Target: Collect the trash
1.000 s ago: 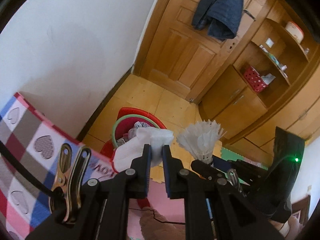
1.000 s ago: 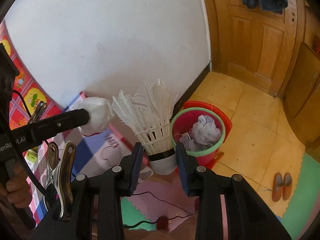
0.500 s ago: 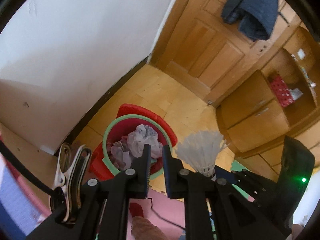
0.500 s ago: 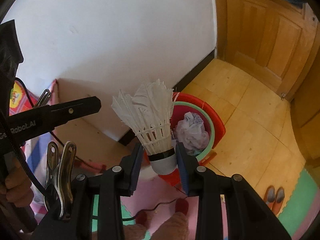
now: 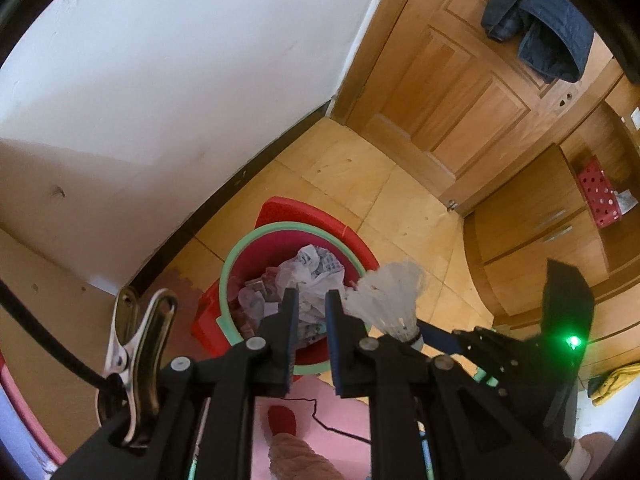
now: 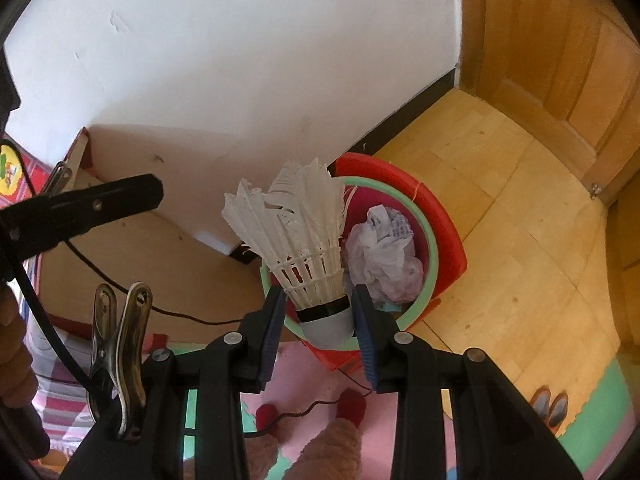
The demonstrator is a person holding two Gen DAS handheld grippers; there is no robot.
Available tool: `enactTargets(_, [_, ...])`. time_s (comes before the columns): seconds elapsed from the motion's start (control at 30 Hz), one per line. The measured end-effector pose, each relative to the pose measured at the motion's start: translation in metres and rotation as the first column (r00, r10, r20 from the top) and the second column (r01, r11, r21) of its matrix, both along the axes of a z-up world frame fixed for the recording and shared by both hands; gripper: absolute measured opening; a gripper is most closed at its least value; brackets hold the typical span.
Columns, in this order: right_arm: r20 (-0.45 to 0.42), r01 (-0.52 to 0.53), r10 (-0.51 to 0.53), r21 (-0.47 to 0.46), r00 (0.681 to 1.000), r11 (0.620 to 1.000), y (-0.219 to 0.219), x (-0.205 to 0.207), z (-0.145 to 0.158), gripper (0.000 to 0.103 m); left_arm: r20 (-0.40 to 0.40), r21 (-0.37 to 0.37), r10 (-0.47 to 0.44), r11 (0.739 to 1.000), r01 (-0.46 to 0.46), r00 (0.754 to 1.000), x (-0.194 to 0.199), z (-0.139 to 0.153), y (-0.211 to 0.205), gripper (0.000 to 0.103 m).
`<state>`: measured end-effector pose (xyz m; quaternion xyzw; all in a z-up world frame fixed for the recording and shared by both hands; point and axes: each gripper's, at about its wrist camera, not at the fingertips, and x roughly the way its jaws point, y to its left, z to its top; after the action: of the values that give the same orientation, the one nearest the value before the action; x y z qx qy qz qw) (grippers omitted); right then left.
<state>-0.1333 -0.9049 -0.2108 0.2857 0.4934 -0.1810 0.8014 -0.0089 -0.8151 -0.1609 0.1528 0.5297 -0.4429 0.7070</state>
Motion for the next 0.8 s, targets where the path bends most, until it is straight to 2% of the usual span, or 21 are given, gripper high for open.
enactTargets(0.1, [-0.018, -0.018, 0.018, -0.016, 1.000, 1.000, -0.002, 0.003, -0.006, 0.038, -0.004, 0.000, 0.001, 1.000, -0.001, 1.000, -0.005, -0.002, 0.002, 0.023])
enactTargets(0.17, [-0.019, -0.029, 0.028, -0.031, 0.999, 0.999, -0.003, 0.004, -0.007, 0.047, -0.003, 0.002, 0.006, 1.000, -0.006, 1.000, -0.009, -0.004, 0.005, 0.025])
enactTargets(0.53, [-0.004, -0.045, 0.045, -0.064, 0.999, 0.997, 0.012, -0.008, -0.003, 0.048, -0.010, 0.005, 0.013, 1.000, -0.013, 1.000, -0.051, -0.008, 0.047, 0.026])
enactTargets(0.8, [0.035, -0.058, 0.062, -0.091, 0.997, 0.994, 0.041, -0.026, 0.010, 0.048, -0.024, -0.023, 0.076, 0.997, -0.077, 0.997, -0.094, -0.008, 0.105, 0.026])
